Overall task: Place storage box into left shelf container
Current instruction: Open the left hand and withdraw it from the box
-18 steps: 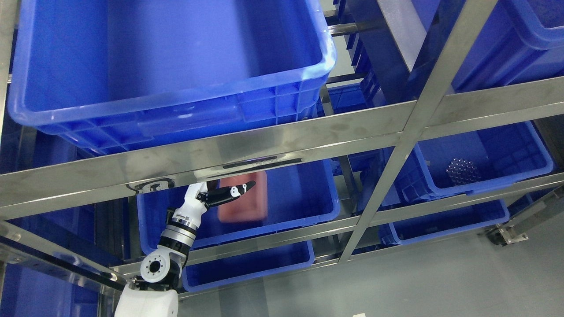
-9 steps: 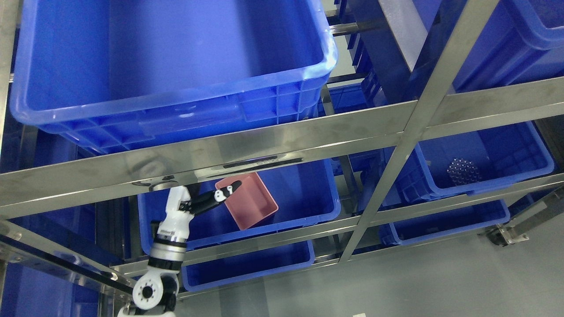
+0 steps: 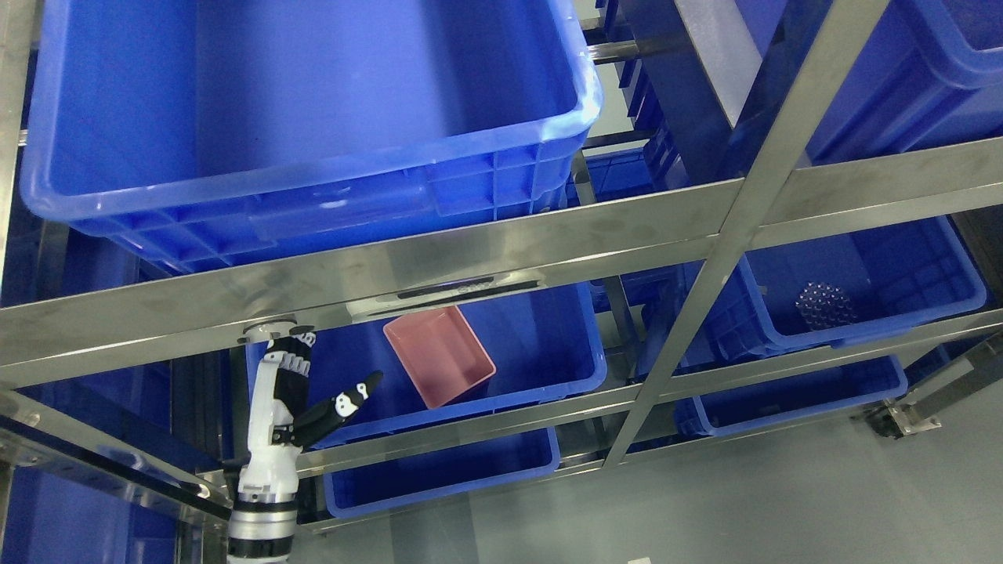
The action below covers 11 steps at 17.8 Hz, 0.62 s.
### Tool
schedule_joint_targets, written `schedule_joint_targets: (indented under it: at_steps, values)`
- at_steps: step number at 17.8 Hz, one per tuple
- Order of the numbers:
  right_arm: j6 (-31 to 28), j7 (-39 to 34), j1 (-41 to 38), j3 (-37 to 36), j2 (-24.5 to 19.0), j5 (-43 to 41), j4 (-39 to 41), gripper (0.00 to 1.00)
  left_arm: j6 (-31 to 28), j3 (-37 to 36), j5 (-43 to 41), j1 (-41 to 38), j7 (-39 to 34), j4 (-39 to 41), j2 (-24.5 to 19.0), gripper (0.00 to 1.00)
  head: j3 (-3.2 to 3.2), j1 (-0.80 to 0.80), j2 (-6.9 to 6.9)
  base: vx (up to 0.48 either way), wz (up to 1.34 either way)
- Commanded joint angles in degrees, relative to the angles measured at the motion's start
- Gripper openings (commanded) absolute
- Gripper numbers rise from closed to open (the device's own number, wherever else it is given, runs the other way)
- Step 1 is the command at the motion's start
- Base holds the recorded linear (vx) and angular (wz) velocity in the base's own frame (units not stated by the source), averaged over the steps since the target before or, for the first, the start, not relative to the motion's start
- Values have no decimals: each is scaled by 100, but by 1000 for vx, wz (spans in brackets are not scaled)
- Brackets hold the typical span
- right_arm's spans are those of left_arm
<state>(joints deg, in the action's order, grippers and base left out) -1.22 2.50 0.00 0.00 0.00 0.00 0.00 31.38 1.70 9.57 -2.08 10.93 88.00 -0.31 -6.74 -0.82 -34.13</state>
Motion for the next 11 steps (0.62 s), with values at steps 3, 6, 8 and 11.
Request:
schedule_joint_targets:
  at_steps: [3, 6, 8, 11]
  values:
    - [-1, -4, -53, -26, 100, 9, 100, 100, -369, 928, 1, -460, 41, 358, -109, 100, 0, 0, 0, 0, 0]
    - [-1, -4, -53, -26, 100, 9, 100, 100, -387, 876, 10, -522, 50, 349, -118, 100, 0, 0, 0, 0, 0]
    - [-1, -4, -53, -26, 100, 9, 100, 100, -387, 823, 10, -522, 59, 349, -118, 100, 0, 0, 0, 0, 0]
    - [-1, -4, -53, -26, 100, 9, 100, 100, -387, 770, 10, -565, 68, 349, -118, 100, 0, 0, 0, 0, 0]
